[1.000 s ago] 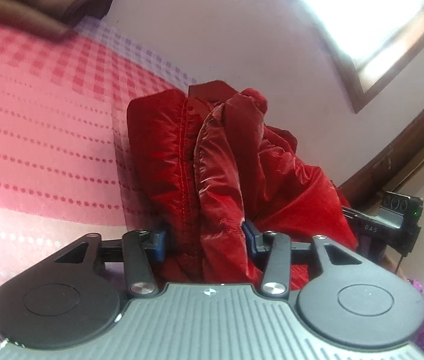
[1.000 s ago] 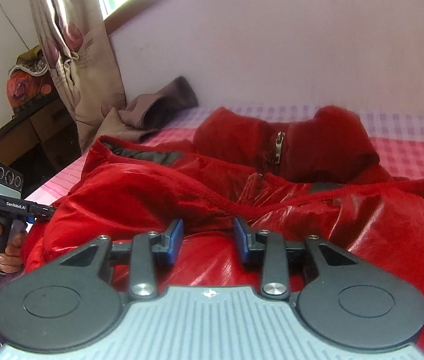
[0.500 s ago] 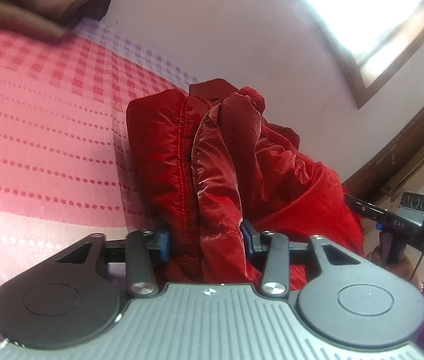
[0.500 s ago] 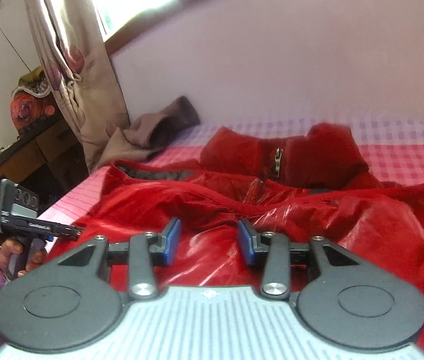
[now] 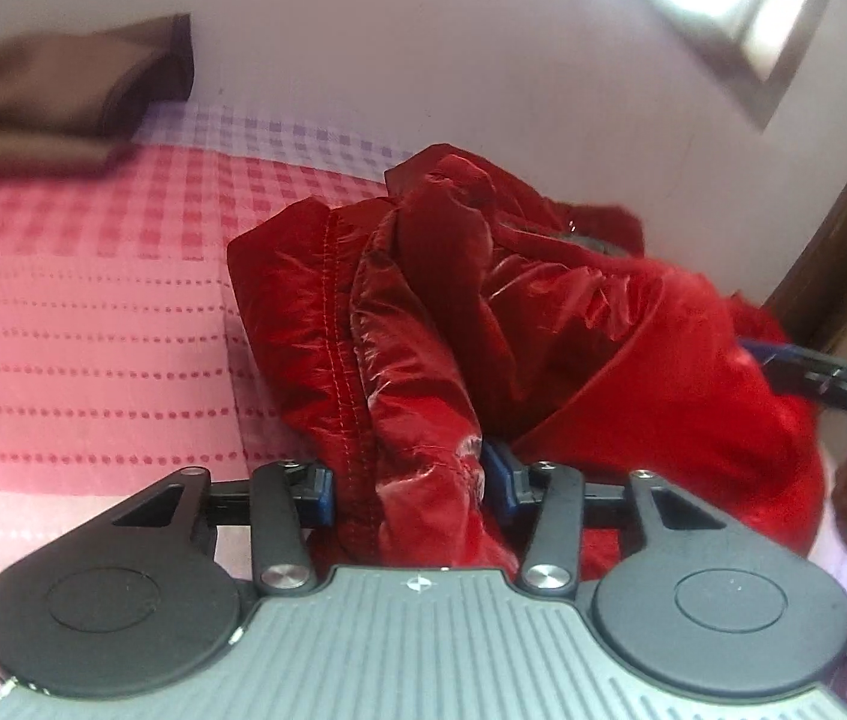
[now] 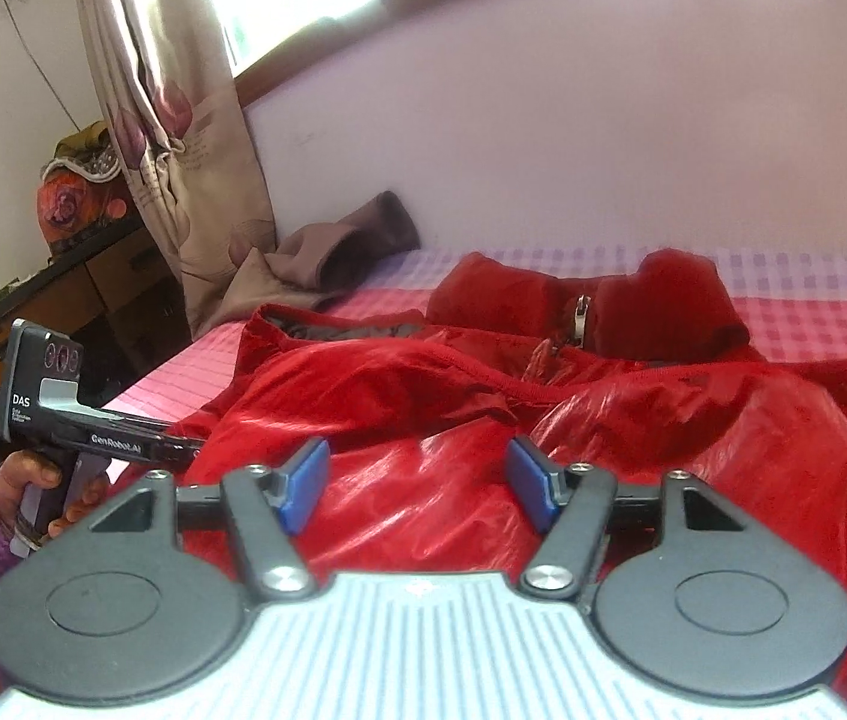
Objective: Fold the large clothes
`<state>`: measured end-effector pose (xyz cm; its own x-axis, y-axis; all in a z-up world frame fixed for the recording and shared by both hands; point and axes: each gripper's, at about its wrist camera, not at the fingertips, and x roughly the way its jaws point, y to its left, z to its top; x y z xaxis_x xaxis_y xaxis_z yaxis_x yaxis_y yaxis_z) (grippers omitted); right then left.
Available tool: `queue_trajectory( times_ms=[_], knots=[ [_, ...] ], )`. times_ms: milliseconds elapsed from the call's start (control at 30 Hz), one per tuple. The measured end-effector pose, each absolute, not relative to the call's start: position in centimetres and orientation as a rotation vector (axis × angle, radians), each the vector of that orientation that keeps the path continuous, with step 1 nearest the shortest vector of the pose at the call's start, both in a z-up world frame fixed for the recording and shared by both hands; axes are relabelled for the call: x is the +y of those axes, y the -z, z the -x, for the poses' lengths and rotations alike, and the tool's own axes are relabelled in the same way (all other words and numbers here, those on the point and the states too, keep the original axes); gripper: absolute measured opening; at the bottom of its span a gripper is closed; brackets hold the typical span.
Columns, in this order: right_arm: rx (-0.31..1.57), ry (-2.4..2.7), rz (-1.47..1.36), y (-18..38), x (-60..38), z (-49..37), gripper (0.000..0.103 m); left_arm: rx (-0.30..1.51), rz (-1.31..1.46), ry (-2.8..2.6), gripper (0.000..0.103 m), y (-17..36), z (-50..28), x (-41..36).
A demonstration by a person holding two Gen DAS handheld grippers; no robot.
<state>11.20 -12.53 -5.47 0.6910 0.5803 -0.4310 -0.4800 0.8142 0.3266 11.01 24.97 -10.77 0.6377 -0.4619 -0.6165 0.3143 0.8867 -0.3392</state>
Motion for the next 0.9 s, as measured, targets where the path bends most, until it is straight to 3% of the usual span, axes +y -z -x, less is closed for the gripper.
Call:
queue_trajectory(
  times_ms=[467, 600, 733, 900],
  knots=[
    [0.531, -0.600, -0.194, 5.2, -12.9, -9.7, 0.066, 0.771, 0.090, 0.376, 0.048, 10.0, -10.7, 23.4],
    [0.487, -0.597, -0.161, 4.8, -12.8, -8.8, 0.065, 0.759, 0.070, 0.377, 0.042, 9.9, -10.6, 23.2],
    [0.474, -0.602, -0.121, 4.6, -12.2, -8.4, 0.044, 0.755, 0.146, 0.418, 0.033, 10.2, -10.6, 24.4],
    [0.482, -0.614, -0.131, 4.6, -12.1, -8.9, 0.043, 0.722, 0.263, 0.493, 0.031, 11.3, -10.6, 26.7]
  ],
)
